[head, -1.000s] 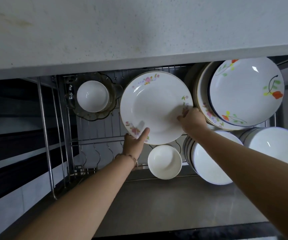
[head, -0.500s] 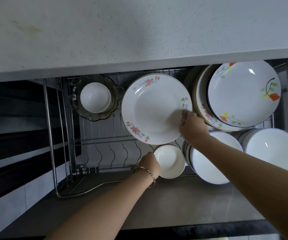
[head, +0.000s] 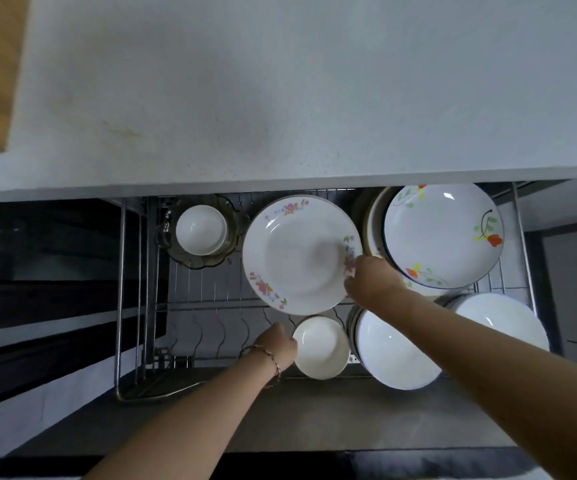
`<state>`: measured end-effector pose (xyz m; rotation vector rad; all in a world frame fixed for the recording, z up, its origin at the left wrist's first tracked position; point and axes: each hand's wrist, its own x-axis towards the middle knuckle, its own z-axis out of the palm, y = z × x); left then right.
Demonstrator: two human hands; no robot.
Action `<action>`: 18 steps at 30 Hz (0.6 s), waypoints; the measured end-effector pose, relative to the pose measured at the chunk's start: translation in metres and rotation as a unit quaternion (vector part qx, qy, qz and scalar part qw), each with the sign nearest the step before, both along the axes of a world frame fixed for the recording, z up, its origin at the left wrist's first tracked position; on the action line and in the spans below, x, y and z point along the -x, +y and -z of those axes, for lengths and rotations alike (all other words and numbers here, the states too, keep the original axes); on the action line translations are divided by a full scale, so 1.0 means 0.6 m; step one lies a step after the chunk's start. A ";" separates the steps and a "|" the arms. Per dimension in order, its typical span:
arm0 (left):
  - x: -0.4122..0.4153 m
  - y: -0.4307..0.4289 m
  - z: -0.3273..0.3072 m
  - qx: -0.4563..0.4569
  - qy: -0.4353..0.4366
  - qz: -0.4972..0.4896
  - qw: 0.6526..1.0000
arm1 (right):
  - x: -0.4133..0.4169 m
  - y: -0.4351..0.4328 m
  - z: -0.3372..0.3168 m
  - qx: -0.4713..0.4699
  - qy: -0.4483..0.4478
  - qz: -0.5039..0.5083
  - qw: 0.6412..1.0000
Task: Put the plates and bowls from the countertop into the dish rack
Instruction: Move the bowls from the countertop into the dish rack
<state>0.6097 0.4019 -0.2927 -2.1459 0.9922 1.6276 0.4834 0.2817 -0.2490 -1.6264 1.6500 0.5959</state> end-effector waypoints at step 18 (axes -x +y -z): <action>-0.258 -0.458 -0.421 0.362 -0.002 -0.275 0.891 | -0.158 -0.385 -0.346 0.122 -0.208 0.056 0.969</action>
